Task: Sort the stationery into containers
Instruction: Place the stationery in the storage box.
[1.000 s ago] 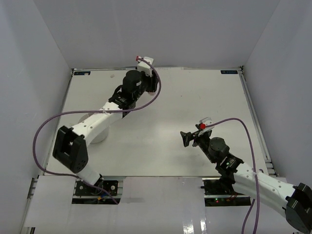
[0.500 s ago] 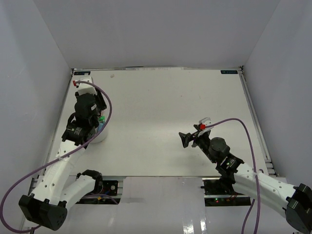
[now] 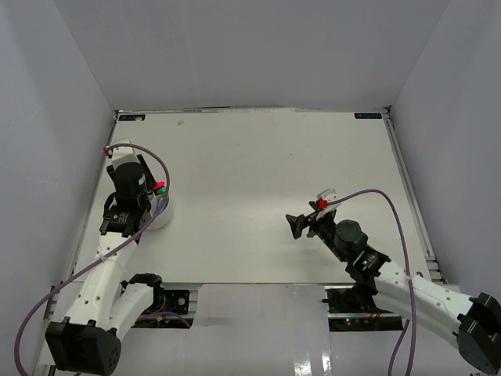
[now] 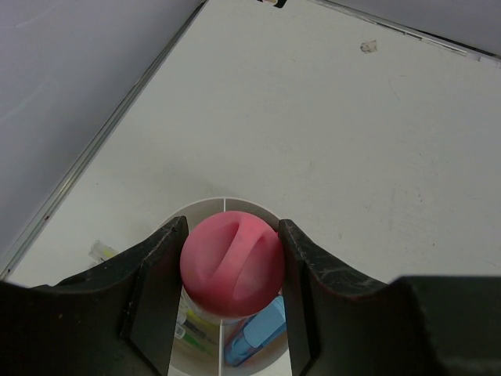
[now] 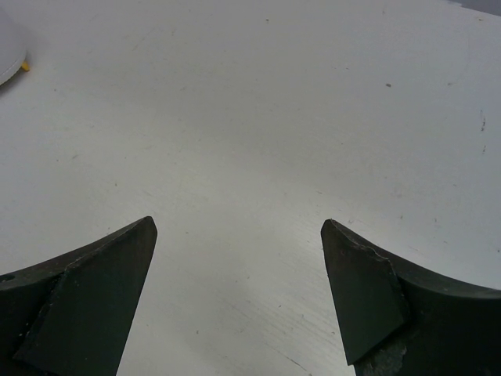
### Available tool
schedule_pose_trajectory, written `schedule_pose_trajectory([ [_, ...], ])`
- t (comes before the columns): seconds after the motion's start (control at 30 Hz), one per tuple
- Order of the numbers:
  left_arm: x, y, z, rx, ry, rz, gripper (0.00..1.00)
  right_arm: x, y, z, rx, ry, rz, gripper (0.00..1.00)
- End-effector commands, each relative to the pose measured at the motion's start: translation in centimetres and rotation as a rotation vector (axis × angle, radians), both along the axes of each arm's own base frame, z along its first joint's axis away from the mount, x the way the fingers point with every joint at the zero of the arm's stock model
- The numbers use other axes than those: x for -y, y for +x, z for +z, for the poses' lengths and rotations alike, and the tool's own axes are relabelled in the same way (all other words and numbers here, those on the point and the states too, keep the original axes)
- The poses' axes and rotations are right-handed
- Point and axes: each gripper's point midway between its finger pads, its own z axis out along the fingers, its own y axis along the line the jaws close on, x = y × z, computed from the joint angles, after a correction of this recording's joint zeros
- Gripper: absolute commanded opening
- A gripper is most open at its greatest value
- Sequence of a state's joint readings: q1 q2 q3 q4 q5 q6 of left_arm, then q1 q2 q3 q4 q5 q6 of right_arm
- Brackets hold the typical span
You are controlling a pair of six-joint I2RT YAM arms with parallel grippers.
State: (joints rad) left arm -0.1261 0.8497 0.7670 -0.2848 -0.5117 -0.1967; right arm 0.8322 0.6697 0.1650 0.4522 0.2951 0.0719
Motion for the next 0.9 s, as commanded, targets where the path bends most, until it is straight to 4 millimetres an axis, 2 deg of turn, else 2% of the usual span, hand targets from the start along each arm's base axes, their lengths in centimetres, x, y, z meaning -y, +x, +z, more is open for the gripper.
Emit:
schedule_pose_trajectory([
  [0.0,-0.2,0.8,1.6,0.095,-0.039,0.006,0.25,-0.4,0.2,1.5,0.037,0.046,0.006,0.92],
  [0.1,-0.5,0.8,1.5,0.105,-0.042,0.014,0.25,-0.5,0.2,1.4,0.034,0.046,0.012,0.92],
  [0.23,-0.7,0.8,0.1,0.077,-0.055,0.024,0.25,-0.6,0.1,1.3,0.032,0.042,0.016,0.92],
  [0.43,-1.0,0.5,-1.8,0.056,-0.072,0.037,0.34,-0.5,0.2,1.4,0.035,0.042,0.01,0.92],
  [0.67,-1.0,0.3,-2.8,0.038,-0.073,0.043,0.56,-0.5,0.2,1.3,0.034,0.04,0.012,0.92],
  [0.73,-0.9,0.3,-3.4,0.028,-0.083,0.045,0.68,-0.5,0.2,1.4,0.036,0.041,0.01,0.92],
  [0.87,-1.1,0.3,-4.5,0.001,-0.084,0.057,0.75,-0.4,0.2,1.6,0.042,0.045,0.009,0.92],
])
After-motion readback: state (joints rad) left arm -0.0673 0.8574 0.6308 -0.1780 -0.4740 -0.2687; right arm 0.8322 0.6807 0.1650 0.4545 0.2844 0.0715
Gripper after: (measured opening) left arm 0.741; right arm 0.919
